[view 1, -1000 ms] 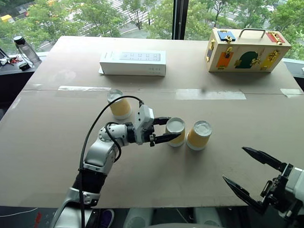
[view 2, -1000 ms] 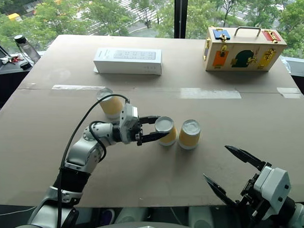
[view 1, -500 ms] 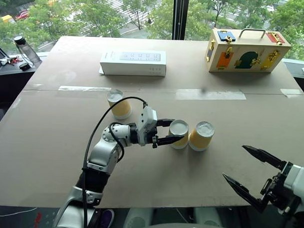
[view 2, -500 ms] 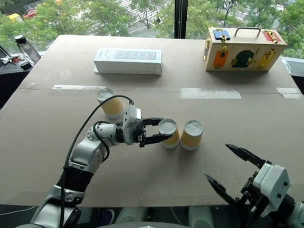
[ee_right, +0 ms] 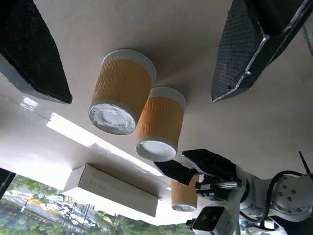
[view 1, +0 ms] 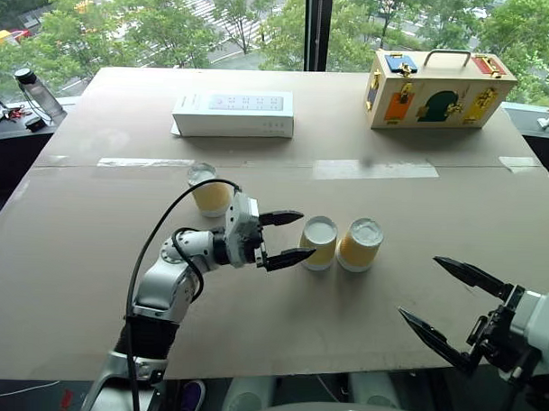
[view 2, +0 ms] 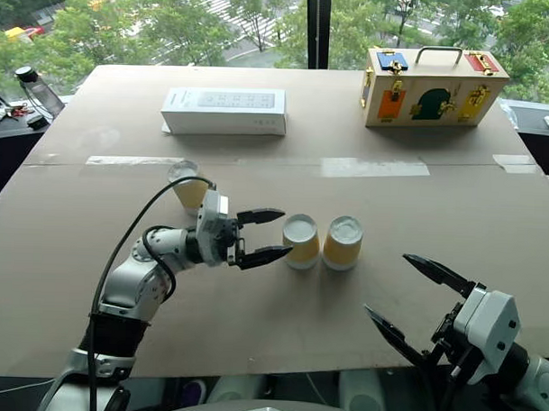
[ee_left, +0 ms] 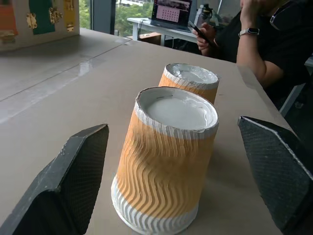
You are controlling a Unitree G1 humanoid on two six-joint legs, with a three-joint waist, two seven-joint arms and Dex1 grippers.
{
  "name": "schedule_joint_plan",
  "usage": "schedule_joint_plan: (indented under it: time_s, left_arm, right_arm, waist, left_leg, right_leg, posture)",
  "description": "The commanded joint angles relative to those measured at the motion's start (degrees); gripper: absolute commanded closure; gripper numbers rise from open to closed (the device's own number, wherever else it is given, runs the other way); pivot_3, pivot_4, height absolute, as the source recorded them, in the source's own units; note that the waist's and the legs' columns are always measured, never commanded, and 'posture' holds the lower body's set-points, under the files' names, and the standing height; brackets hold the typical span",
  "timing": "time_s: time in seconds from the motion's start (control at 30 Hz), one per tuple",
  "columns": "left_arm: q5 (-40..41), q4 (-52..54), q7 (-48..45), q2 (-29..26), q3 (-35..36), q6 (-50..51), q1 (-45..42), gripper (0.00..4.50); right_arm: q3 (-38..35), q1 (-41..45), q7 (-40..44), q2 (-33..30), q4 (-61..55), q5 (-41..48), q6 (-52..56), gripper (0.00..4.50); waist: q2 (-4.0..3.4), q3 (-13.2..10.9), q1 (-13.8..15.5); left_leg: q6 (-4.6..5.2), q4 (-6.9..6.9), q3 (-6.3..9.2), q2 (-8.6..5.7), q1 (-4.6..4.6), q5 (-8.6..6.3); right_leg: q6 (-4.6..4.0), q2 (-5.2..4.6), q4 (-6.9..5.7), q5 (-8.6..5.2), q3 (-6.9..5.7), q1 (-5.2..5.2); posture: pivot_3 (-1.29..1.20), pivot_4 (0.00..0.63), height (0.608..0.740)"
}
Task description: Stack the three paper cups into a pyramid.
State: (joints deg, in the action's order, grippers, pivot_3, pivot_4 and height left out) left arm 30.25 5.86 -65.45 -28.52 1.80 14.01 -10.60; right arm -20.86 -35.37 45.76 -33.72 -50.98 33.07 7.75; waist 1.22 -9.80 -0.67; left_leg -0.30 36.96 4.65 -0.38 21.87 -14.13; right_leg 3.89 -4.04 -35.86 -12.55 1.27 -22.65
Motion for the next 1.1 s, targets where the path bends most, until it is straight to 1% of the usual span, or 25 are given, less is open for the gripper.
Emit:
schedule_joint_plan:
  time_s: [0.03, 0.17, 0.23, 0.3, 0.47, 0.63, 0.73, 0.87, 0.97, 1.0, 1.03, 1.07, 1.1]
  left_arm:
    - [5.1, 5.3, 2.7, -3.1, 8.1, 2.8, 5.1, 0.12]
    - [5.6, 4.6, 8.6, -3.9, 14.7, 3.9, 9.0, 0.12]
    - [2.2, 0.6, 15.3, -3.3, 18.4, 1.9, 8.5, 0.12]
    - [0.8, -1.5, 18.5, -3.2, 19.6, 1.1, 7.7, 0.12]
    - [-1.2, -3.0, 21.9, -3.2, 18.4, 0.9, 4.6, 0.12]
    - [-3.6, -7.4, 24.4, -2.7, 16.7, 0.0, -1.0, 0.12]
    - [-4.8, -9.5, 24.5, -2.5, 15.3, -0.7, -3.5, 0.12]
    - [-7.1, -15.5, 24.5, -1.8, 12.5, -1.6, -8.3, 0.12]
    - [-7.9, -18.2, 22.6, -1.6, 11.6, -4.0, -9.7, 0.93]
    - [-8.0, -18.8, 22.6, -1.5, 11.7, -4.8, -10.1, 1.37]
    - [-8.2, -19.4, 22.5, -1.7, 11.9, -5.7, -10.6, 1.94]
    - [-8.2, -19.8, 22.3, -1.8, 12.1, -6.3, -11.1, 2.12]
    - [-7.8, -19.5, 21.4, -2.1, 11.9, -6.4, -11.6, 2.17]
  right_arm:
    - [1.2, 3.2, 0.6, -1.2, 0.5, 2.0, 0.6, 0.0]
    - [2.7, 6.8, 1.2, -1.9, 2.1, 3.0, 1.0, 0.0]
    - [3.8, 8.8, 1.8, -2.2, 3.2, 3.2, 1.0, 0.0]
    - [4.6, 10.2, 2.4, -2.5, 4.0, 3.3, 1.0, 0.0]
    - [4.2, 11.3, 4.0, -3.5, 5.3, 3.9, 0.8, 0.0]
    - [3.4, 11.3, 5.0, -4.1, 5.9, 4.0, 0.4, 0.0]
    - [2.9, 10.9, 4.9, -4.2, 5.7, 4.0, 0.3, 0.0]
    - [2.7, 10.2, 4.4, -3.9, 5.1, 3.6, 0.2, 0.0]
    - [2.5, 9.8, 4.1, -3.8, 4.8, 3.5, 0.1, 0.0]
    - [2.4, 9.6, 3.9, -3.7, 4.7, 3.5, 0.1, 0.0]
    - [2.2, 9.3, 3.6, -3.7, 4.5, 3.5, 0.1, 0.0]
    - [2.1, 9.0, 3.4, -3.6, 4.3, 3.5, 0.1, 0.0]
    - [2.0, 8.6, 3.1, -3.5, 4.1, 3.5, 0.1, 0.0]
  waist:
    - [-0.01, 0.0, 0.0]
    - [0.04, 0.0, 0.8]
    - [0.05, 0.0, 1.1]
    - [0.07, 0.0, 1.3]
    - [0.12, 0.0, 1.6]
    - [0.13, 0.0, 1.4]
    - [0.13, 0.0, 1.3]
    - [0.14, 0.1, 1.5]
    - [0.15, 0.1, 1.3]
    - [0.15, 0.1, 1.3]
    - [0.15, 0.1, 1.2]
    - [0.15, 0.1, 1.2]
    - [0.14, 0.1, 1.3]
  left_leg:
    - [0.0, 0.0, 0.0, 0.01, -0.01, 0.0]
    - [0.0, 0.03, 0.05, -0.03, 0.04, 0.0]
    - [0.0, 0.05, 0.06, -0.04, 0.04, 0.0]
    - [0.0, 0.05, 0.06, -0.03, 0.0, 0.0]
    - [0.0, 0.09, 0.1, -0.08, 0.09, 0.0]
    - [0.0, 0.09, 0.1, -0.09, 0.06, 0.0]
    - [0.0, 0.09, 0.1, -0.09, 0.06, 0.0]
    - [0.0, 0.09, 0.11, -0.1, 0.07, 0.0]
    - [0.0, 0.1, 0.11, -0.1, 0.08, 0.0]
    - [0.0, 0.1, 0.11, -0.1, 0.08, 0.0]
    - [0.0, 0.1, 0.1, -0.1, 0.08, 0.0]
    - [0.0, 0.1, 0.1, -0.1, 0.08, 0.0]
    - [0.0, 0.1, 0.1, -0.1, 0.07, 0.0]
  right_leg:
    - [0.01, 0.0, 0.0, -0.01, -0.01, 0.0]
    - [0.05, -0.03, 0.0, -0.03, -0.05, 0.01]
    - [0.05, -0.03, 0.01, -0.03, -0.06, 0.01]
    - [0.06, 0.0, 0.01, -0.03, -0.06, 0.02]
    - [-0.02, -0.02, 0.01, 0.03, -0.12, 0.01]
    - [0.06, 0.0, -0.01, 0.08, -0.11, 0.02]
    - [0.18, 0.01, -0.01, 0.16, -0.11, 0.02]
    - [0.19, 0.01, -0.01, 0.17, -0.12, 0.01]
    - [0.2, 0.01, -0.01, 0.17, -0.12, 0.02]
    - [0.2, 0.0, -0.01, 0.17, -0.12, 0.02]
    - [0.2, 0.0, -0.01, 0.17, -0.1, 0.02]
    - [0.2, 0.0, -0.01, 0.17, -0.1, 0.02]
    - [0.2, 0.0, -0.01, 0.17, -0.1, 0.01]
  posture:
    - [0.0, 0.15, 0.74]
    - [0.0, 0.15, 0.74]
    - [0.0, 0.15, 0.74]
    - [0.0, 0.15, 0.74]
    - [0.0, 0.15, 0.74]
    - [0.0, 0.15, 0.74]
    - [0.0, 0.15, 0.74]
    - [0.0, 0.15, 0.74]
    - [0.0, 0.15, 0.74]
    - [0.0, 0.15, 0.74]
    - [0.0, 0.15, 0.74]
    - [0.0, 0.15, 0.74]
    - [0.0, 0.15, 0.74]
